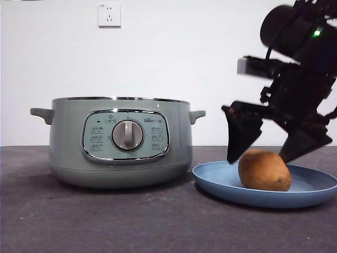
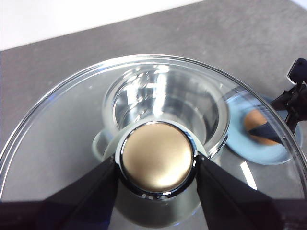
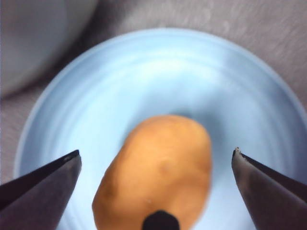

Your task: Take the potato out from the steamer,put the potato on the plate,close the lid

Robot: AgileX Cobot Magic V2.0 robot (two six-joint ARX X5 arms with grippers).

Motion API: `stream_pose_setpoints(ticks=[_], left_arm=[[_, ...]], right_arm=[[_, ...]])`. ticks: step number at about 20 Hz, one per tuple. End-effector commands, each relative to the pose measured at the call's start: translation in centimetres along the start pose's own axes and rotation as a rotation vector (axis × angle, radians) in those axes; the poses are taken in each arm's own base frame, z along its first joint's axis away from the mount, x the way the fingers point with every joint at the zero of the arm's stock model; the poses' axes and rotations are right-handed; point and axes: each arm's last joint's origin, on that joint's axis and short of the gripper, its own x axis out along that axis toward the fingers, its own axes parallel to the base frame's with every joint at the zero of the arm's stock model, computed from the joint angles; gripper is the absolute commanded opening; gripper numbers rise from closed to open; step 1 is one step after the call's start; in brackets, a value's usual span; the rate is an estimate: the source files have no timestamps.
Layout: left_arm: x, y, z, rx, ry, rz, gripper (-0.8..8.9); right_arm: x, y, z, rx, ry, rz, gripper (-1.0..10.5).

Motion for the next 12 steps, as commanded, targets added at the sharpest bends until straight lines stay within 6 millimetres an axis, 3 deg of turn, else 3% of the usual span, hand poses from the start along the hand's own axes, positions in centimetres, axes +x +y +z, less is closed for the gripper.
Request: stream_pose_setpoints(ticks=[1,4,12], left_arm=[[1.2,0.2,1.5,0.045,-0.08,-0.044,-0.09],[4.4,0.7,2.7,0.048,-0.076,-0.085,-0.09],[13.6,0.8,4.3,0.084,-0.049,-0.153,-0.09]], right_arm=[[-1.9,0.1,0.4,0.02,-0.062,-0.003,6.1],[-5.7,0.4,0.7,0.019,-0.158,0.0,6.1],[-18.9,1.4,-0.5,0.015,-0.564,0.012,6.0]])
